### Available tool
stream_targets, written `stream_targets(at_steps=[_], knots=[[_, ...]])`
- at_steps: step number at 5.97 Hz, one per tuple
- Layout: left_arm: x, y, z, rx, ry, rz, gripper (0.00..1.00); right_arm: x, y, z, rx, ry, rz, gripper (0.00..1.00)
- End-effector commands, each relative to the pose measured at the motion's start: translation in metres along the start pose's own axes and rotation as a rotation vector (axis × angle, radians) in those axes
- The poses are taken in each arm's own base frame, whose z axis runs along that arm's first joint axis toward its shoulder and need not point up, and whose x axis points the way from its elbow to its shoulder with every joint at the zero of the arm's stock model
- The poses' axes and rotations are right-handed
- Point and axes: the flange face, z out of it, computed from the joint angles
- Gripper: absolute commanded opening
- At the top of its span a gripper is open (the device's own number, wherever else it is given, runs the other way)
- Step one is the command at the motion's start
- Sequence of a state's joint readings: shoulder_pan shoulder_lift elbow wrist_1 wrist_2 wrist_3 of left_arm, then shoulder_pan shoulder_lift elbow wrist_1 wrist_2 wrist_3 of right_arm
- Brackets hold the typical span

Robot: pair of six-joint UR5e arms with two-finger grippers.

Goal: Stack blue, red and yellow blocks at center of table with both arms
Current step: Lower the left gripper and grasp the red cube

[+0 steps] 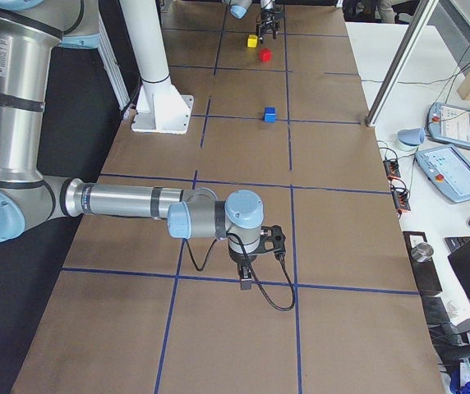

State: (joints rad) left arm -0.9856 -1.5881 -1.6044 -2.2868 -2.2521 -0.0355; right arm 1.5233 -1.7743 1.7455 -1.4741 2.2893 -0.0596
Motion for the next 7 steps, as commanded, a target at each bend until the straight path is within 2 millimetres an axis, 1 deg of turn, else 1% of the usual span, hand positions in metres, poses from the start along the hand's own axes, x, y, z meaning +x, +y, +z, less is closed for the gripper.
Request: stream_targets(at_steps=[1, 2, 3, 4, 5, 6, 7], knots=[[0.024, -0.005, 0.024, -0.028, 0.04, -0.05, 1.0, 0.001, 0.0, 0.001, -0.002, 0.002, -0.001, 1.0], [0.025, -0.005, 0.028, -0.03, 0.006, -0.046, 1.0, 0.001, 0.001, 0.001, -0.003, 0.004, 0.0, 1.0], [0.034, -0.004, 0.044, -0.051, -0.014, -0.031, 1.0, 0.002, 0.002, 0.002, -0.005, 0.003, 0.001, 1.0], [0.033, -0.009, 0.051, -0.053, -0.015, -0.053, 1.0, 0.003, 0.002, 0.003, -0.006, 0.003, 0.002, 1.0], [0.037, -0.02, 0.057, -0.051, -0.01, -0.063, 0.99, 0.003, 0.002, 0.003, -0.005, 0.002, 0.001, 1.0], [0.04, -0.023, 0.058, -0.05, -0.007, -0.059, 0.79, 0.003, 0.002, 0.004, -0.006, 0.002, 0.003, 1.0], [0.04, -0.023, 0.058, -0.049, -0.007, -0.059, 0.49, 0.004, 0.002, 0.004, -0.007, 0.002, 0.004, 1.0]])
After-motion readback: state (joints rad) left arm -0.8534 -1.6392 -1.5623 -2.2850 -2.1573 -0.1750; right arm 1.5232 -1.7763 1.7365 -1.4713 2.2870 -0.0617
